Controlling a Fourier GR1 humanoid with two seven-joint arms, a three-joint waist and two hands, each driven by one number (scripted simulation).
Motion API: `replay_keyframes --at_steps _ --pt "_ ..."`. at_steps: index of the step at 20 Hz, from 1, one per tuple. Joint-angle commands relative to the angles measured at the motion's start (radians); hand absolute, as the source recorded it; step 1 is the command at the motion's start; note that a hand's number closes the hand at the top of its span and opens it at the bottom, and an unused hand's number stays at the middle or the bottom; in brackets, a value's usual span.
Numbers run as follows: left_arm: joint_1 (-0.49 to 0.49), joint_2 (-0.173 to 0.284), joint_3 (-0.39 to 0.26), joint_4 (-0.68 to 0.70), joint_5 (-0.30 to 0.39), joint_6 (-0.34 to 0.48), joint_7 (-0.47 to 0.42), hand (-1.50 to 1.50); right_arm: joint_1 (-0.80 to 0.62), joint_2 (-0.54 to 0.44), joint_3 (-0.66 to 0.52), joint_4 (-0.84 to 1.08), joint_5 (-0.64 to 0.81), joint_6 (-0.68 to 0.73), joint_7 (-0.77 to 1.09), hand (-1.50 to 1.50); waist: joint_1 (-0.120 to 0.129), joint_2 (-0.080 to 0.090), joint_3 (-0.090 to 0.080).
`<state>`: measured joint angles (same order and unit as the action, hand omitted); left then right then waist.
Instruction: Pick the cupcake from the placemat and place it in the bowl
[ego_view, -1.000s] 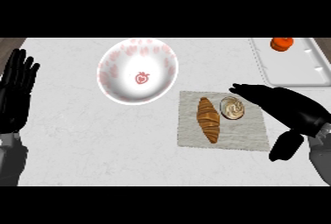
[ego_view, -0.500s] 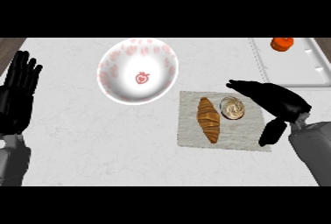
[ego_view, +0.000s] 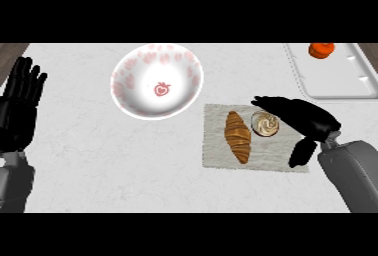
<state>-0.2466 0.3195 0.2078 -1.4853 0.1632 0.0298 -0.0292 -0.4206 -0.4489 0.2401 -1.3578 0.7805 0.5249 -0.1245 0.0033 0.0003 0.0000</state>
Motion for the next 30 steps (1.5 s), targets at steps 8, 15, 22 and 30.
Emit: replay_keyframes --at_steps 8,15,22,30 --pt "0.051 -0.022 -0.004 -0.123 -0.024 0.009 0.078 0.0 -0.006 0.078 -0.008 0.179 0.153 -0.085 -0.084 -1.5 0.003 0.0 0.0" --pt "0.004 -0.041 0.0 -0.012 -0.063 0.017 0.007 0.0 -0.042 0.138 -0.045 0.225 0.199 -0.058 -0.028 -1.5 0.0 0.0 0.0" --pt "-0.013 -0.02 0.02 -0.013 -0.035 -0.026 0.031 0.0 -0.103 0.152 -0.069 0.463 0.281 -0.205 -0.132 -1.5 0.004 0.002 0.0" --pt "-0.008 -0.036 0.023 0.018 -0.043 -0.031 -0.009 0.0 -0.13 0.189 -0.096 0.415 0.283 -0.29 -0.197 1.5 0.0 0.001 0.0"
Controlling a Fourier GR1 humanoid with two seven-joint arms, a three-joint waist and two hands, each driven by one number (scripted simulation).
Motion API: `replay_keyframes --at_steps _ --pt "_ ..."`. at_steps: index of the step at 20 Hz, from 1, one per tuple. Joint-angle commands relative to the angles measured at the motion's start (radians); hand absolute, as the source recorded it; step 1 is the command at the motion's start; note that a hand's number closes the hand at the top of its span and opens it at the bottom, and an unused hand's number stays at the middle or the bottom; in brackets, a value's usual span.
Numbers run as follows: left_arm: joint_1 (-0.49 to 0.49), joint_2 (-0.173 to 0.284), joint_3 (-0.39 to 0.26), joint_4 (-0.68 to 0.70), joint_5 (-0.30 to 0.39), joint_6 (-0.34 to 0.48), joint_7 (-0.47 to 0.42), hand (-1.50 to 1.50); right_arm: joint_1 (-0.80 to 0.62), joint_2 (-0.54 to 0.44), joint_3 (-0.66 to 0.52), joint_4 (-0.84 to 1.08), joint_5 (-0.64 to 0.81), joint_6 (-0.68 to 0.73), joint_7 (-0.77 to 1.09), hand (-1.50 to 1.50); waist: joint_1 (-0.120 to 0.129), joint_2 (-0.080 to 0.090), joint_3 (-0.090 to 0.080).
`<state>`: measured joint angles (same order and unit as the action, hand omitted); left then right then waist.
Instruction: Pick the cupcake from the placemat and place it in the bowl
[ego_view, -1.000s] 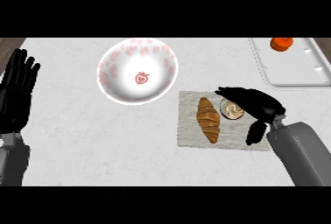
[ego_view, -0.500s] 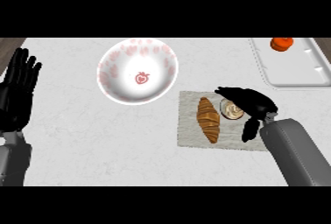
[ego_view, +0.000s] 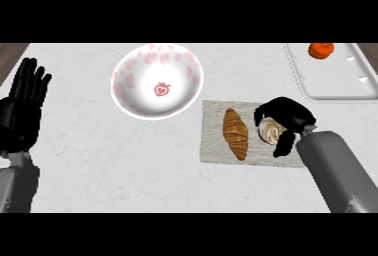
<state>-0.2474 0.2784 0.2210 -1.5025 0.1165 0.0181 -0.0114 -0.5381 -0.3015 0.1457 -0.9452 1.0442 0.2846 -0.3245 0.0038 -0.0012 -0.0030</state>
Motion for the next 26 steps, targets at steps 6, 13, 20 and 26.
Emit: replay_keyframes --at_steps 6,13,20,26 --pt "0.05 0.034 0.065 -0.006 -0.003 0.034 0.023 0.0 0.251 0.073 -0.2 -0.035 0.01 -0.094 0.527 1.5 -0.155 -0.04 -0.004" --pt "0.086 0.049 0.104 -0.013 0.008 0.041 0.022 0.0 0.453 0.199 -0.226 -0.231 0.07 -0.243 0.812 1.5 -0.176 -0.051 -0.01" --pt "0.12 0.052 0.099 -0.028 0.006 0.025 0.016 0.0 0.587 0.284 -0.14 -0.573 0.235 -0.325 1.041 1.5 -0.158 -0.054 -0.012" --pt "0.123 0.055 0.091 -0.033 0.021 -0.007 0.004 0.0 0.607 0.301 0.076 -0.915 0.305 -0.275 1.214 1.5 -0.103 -0.048 -0.009"
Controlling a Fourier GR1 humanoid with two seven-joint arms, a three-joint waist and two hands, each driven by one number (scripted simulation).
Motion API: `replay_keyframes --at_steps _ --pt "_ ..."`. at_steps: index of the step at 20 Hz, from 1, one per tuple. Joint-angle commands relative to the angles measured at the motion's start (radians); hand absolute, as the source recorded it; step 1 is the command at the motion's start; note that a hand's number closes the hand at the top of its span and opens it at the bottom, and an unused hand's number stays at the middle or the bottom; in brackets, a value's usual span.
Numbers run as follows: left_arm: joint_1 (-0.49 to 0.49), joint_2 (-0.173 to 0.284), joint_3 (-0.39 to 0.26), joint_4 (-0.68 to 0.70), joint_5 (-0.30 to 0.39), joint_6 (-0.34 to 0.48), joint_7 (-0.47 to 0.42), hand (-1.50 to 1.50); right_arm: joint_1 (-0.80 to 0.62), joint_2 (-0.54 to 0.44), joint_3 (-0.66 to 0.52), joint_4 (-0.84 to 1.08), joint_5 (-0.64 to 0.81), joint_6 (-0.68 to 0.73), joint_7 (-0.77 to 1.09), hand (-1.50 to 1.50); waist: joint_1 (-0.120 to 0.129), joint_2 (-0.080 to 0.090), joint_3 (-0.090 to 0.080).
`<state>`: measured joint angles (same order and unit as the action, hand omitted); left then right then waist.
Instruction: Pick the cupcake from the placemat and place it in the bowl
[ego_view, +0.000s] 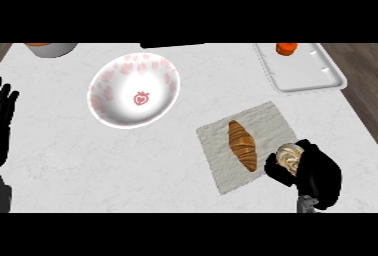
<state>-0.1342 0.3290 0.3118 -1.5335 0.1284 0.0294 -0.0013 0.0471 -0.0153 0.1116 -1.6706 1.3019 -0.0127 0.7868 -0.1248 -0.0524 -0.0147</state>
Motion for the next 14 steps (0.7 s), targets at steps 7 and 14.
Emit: replay_keyframes --at_steps 7,14 --pt "-0.061 0.001 -0.03 -0.001 0.015 -0.025 0.025 0.0 -0.094 0.015 0.43 -0.522 0.212 0.191 0.374 1.5 0.076 0.024 0.006" --pt "-0.098 -0.033 -0.072 0.033 0.007 -0.035 0.002 0.0 -0.317 0.015 0.637 -0.604 0.227 0.266 0.63 1.5 0.122 0.044 0.007"
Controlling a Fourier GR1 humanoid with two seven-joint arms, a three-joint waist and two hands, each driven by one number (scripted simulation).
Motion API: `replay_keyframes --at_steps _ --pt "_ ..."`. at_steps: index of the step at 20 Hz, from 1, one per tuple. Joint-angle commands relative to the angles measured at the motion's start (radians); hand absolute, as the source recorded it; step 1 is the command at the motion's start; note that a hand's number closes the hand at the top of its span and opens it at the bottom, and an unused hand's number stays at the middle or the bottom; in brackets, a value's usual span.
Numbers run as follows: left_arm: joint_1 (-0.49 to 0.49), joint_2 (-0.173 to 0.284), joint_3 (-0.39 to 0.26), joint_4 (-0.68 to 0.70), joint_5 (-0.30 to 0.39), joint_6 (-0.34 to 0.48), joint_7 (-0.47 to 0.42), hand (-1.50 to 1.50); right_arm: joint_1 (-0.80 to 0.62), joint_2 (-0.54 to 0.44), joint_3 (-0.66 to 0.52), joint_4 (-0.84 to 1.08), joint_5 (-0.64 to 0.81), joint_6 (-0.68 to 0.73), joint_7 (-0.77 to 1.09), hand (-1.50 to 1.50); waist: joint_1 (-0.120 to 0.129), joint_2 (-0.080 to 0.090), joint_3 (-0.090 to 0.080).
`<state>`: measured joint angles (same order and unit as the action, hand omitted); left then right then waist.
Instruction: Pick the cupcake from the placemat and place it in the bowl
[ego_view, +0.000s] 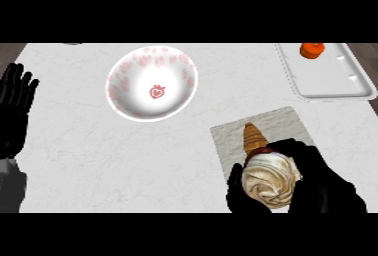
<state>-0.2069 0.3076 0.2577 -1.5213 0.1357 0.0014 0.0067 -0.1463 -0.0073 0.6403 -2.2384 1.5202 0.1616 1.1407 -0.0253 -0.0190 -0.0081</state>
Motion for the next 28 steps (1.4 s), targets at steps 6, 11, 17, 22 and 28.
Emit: replay_keyframes --at_steps 6,11,17,22,28 --pt "-0.046 -0.013 -0.035 0.002 -0.005 -0.011 0.004 0.0 -0.275 0.007 0.027 0.055 -0.095 0.081 0.344 1.5 0.061 0.017 0.001" --pt "-0.077 -0.004 -0.031 0.022 -0.005 -0.015 -0.001 0.0 -0.365 0.007 -0.067 0.211 -0.229 0.04 0.342 1.5 0.083 0.03 0.002" --pt "-0.11 -0.043 -0.073 0.033 -0.029 0.005 -0.002 0.0 -0.525 0.007 -0.179 0.419 -0.38 -0.017 0.337 1.5 0.105 0.035 0.004" --pt "-0.126 -0.056 -0.091 0.046 -0.028 -0.005 -0.01 0.0 -0.658 0.007 -0.234 0.63 -0.468 -0.094 0.344 1.5 0.121 0.037 0.004" --pt "-0.109 -0.046 -0.087 0.039 -0.027 -0.012 0.003 0.0 -0.768 0.007 -0.28 0.888 -0.505 -0.147 0.346 1.5 0.122 0.032 0.005"
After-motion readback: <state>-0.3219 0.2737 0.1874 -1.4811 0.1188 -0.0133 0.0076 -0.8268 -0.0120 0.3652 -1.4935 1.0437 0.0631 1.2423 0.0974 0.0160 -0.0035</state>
